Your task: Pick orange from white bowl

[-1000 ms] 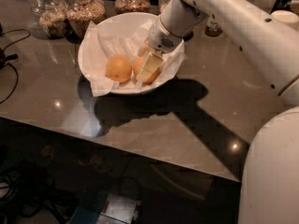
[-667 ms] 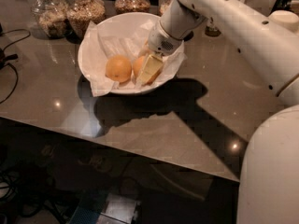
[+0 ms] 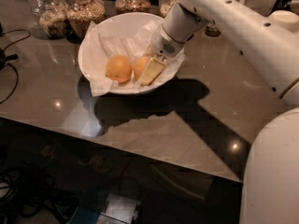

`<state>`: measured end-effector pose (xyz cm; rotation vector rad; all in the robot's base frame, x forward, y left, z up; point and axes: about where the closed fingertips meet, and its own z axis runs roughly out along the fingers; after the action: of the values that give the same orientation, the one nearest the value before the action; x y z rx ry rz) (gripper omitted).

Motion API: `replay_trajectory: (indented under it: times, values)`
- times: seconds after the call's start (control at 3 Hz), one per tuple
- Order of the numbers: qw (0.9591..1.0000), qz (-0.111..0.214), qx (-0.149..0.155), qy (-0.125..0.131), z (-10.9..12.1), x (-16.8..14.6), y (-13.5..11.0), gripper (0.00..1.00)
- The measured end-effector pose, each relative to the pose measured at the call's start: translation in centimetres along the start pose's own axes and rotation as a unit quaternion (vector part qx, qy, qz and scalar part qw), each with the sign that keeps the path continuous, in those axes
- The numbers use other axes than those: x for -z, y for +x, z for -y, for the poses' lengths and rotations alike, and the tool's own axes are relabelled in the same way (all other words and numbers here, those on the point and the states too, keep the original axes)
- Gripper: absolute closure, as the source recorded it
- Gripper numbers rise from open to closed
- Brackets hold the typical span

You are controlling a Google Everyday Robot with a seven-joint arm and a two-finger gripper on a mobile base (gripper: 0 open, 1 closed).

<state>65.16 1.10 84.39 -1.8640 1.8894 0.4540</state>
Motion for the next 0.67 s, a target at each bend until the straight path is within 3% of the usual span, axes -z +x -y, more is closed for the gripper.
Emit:
replay_trajectory:
  times: [0.33, 0.67]
  values:
    - [1.0, -0.001, 0.001, 0.006, -0.3, 0.3, 0.1, 0.97]
    - [0.9992, 0.025, 0.011, 0.029, -0.9, 2.8, -0.8, 1.0]
